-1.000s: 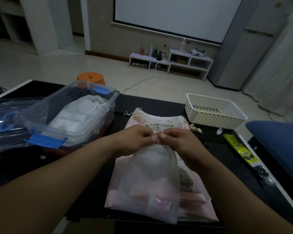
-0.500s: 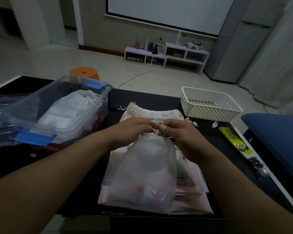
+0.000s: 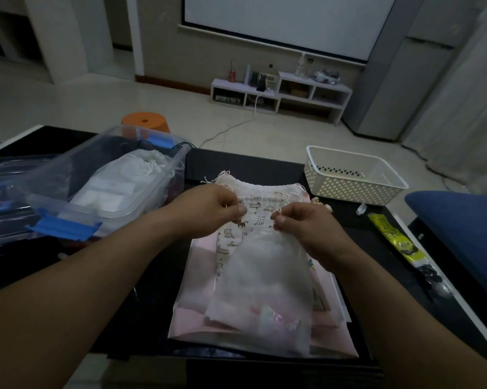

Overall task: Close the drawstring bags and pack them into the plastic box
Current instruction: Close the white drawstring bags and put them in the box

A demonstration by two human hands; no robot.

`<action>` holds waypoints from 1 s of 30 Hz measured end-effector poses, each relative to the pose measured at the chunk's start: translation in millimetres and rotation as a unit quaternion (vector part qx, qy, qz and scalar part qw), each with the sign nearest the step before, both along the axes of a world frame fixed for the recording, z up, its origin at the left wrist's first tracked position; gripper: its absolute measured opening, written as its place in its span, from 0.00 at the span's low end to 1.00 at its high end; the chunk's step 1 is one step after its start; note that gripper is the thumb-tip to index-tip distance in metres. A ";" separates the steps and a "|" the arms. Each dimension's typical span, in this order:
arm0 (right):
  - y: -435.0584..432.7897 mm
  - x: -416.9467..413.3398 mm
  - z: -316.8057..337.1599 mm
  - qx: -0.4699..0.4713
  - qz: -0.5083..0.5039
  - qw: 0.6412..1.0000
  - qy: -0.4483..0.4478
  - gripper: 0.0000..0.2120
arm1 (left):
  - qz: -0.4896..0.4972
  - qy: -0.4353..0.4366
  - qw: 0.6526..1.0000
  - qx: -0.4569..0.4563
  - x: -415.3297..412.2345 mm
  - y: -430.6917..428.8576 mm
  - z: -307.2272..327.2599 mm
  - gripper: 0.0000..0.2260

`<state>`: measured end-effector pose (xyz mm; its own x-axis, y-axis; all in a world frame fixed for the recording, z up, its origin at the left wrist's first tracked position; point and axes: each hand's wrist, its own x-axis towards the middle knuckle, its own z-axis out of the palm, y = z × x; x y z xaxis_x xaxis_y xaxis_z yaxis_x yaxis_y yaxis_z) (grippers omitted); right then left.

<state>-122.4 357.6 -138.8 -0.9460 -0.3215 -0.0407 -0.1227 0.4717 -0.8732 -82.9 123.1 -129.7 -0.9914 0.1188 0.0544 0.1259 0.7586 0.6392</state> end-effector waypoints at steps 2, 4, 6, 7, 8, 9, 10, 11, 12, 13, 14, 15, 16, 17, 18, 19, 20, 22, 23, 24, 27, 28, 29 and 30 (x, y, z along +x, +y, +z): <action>-3.2 0.5 0.9 0.017 -0.005 1.000 0.023 0.06 | -0.025 -0.034 0.999 0.032 2.0 0.9 7.1 0.11; -6.2 0.9 2.0 0.020 -0.012 0.999 0.038 0.05 | -0.085 -0.145 0.981 0.099 5.1 1.9 16.5 0.11; -8.1 2.1 3.9 0.022 -0.010 0.998 0.053 0.05 | -0.109 -0.203 0.966 0.120 5.5 5.1 19.3 0.12; -8.6 2.7 5.2 0.020 -0.009 0.998 0.059 0.05 | -0.094 -0.196 0.970 0.111 4.6 7.8 17.4 0.13; -9.3 3.4 6.0 0.018 -0.007 0.998 0.063 0.05 | -0.070 -0.172 0.978 0.092 3.4 10.5 14.3 0.13; -9.9 4.0 6.1 0.018 -0.004 0.998 0.067 0.05 | -0.047 -0.140 0.986 0.074 1.8 13.6 10.5 0.14; -10.5 4.9 5.6 0.018 0.000 0.997 0.070 0.05 | -0.033 -0.109 0.992 0.060 0.6 17.2 6.1 0.15; -11.2 5.7 5.2 0.018 0.004 0.997 0.072 0.05 | -0.025 -0.081 0.995 0.048 0.0 20.6 1.6 0.16; -11.5 6.0 4.9 0.020 0.009 0.997 0.073 0.05 | -0.020 -0.057 0.998 0.034 -0.2 24.4 -2.3 0.16; -11.6 5.6 4.5 0.022 0.014 0.997 0.072 0.05 | -0.015 -0.037 0.999 0.019 0.0 27.8 -5.1 0.16; -11.5 5.5 4.4 0.025 0.020 0.997 0.073 0.05 | -0.013 -0.018 1.000 0.010 0.0 30.8 -7.6 0.14; -11.3 5.2 4.6 0.026 0.023 0.997 0.076 0.05 | -0.011 0.000 1.000 0.006 0.0 32.9 -9.2 0.11; -10.6 4.8 4.8 0.025 0.025 0.996 0.078 0.05 | -0.009 0.018 1.000 -0.001 -0.1 34.7 -9.4 0.09; -10.4 4.1 4.8 0.023 0.024 0.996 0.079 0.05 | -0.007 0.032 0.999 -0.013 0.2 35.3 -9.0 0.09; -9.4 3.7 4.7 0.021 0.021 0.996 0.078 0.05 | -0.005 0.046 0.999 -0.026 -0.2 36.1 -8.8 0.09; -9.0 3.6 4.7 0.021 0.017 0.996 0.079 0.04 | 0.000 0.062 0.997 -0.040 -0.4 36.0 -8.5 0.09; -9.0 3.8 5.1 0.025 0.012 0.996 0.083 0.04 | 0.005 0.081 0.995 -0.054 -0.6 36.5 -8.4 0.09; -9.9 3.2 5.8 0.034 0.003 0.994 0.099 0.05 | 0.001 0.088 0.994 -0.064 -0.6 40.1 -8.4 0.10; -10.4 2.9 5.6 0.037 0.000 0.993 0.108 0.05 | -0.007 0.065 0.997 -0.035 -0.7 42.8 -7.8 0.11; -11.6 2.5 5.8 0.042 0.001 0.993 0.114 0.05 | -0.013 0.029 0.999 0.021 -1.0 44.7 -6.8 0.13; -10.3 3.1 5.8 0.041 0.000 0.993 0.115 0.04 | 0.005 -0.061 0.983 0.172 -1.2 45.9 -4.6 0.15; -9.0 3.5 6.1 0.034 0.002 0.993 0.111 0.03 | 0.014 -0.066 0.981 0.183 -2.6 44.1 -6.0 0.14; -7.2 4.0 6.7 0.030 0.005 0.994 0.105 0.03 | 0.019 -0.067 0.980 0.189 -3.6 42.6 -7.6 0.12; -6.0 4.4 7.1 0.027 0.009 0.995 0.097 0.03 | 0.019 -0.069 0.977 0.200 -4.7 40.9 -10.4 0.10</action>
